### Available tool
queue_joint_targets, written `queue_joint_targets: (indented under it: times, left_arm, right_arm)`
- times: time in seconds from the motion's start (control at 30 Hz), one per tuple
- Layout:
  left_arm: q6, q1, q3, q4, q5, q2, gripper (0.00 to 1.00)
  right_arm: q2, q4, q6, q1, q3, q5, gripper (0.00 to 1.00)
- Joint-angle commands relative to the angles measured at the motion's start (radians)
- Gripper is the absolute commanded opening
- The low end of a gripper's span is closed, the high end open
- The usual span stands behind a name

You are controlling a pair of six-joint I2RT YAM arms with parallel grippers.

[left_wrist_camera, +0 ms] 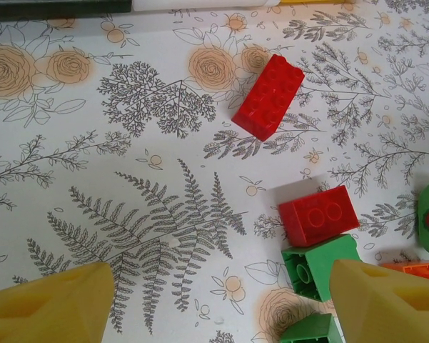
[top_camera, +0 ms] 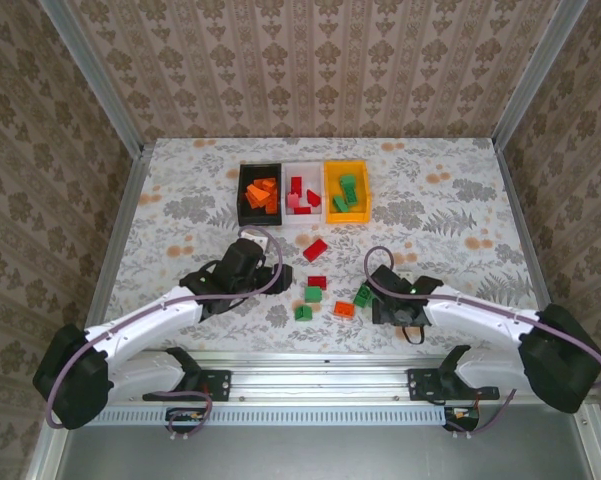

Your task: Sort the legos into containers by color

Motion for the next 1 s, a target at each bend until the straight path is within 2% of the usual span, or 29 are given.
queue_joint_targets:
  times: [0.0, 0.27, 0.47, 0.77, 0.9, 0.97]
  left_arm:
    - [-0.019, -0.009, -0.010, 0.001, -0.017, 0.002, 0.81]
    - [0.001, -0.009, 0.021, -0.037, -0.029, 0.007, 0.81]
    - [0.008, -0.008, 0.026, -0.050, -0.036, 0.005, 0.81]
    - [0.005, -0.008, 0.030, -0.052, -0.025, 0.017, 0.81]
    - [0.001, -0.010, 0.031, -0.043, -0.018, 0.023, 0.81]
    - [0.001, -0.010, 0.031, -0.040, -0.016, 0.025, 0.81]
  right_arm:
    - [0.039, 0.083, -0.073, -0.042, 0.047, 0.045, 0.71]
    - [0.199, 0.127, -0.211, -0.068, 0.177, 0.100, 0.75]
    - [0.247, 0.152, -0.225, -0.141, 0.205, 0.076, 0.72]
    - [0.211, 0.157, -0.209, -0.152, 0.175, 0.040, 0.70]
    - [0.140, 0.205, -0.214, -0.152, 0.140, -0.032, 0.73]
    - [0.154, 0.186, -0.203, -0.154, 0.143, -0.050, 0.74]
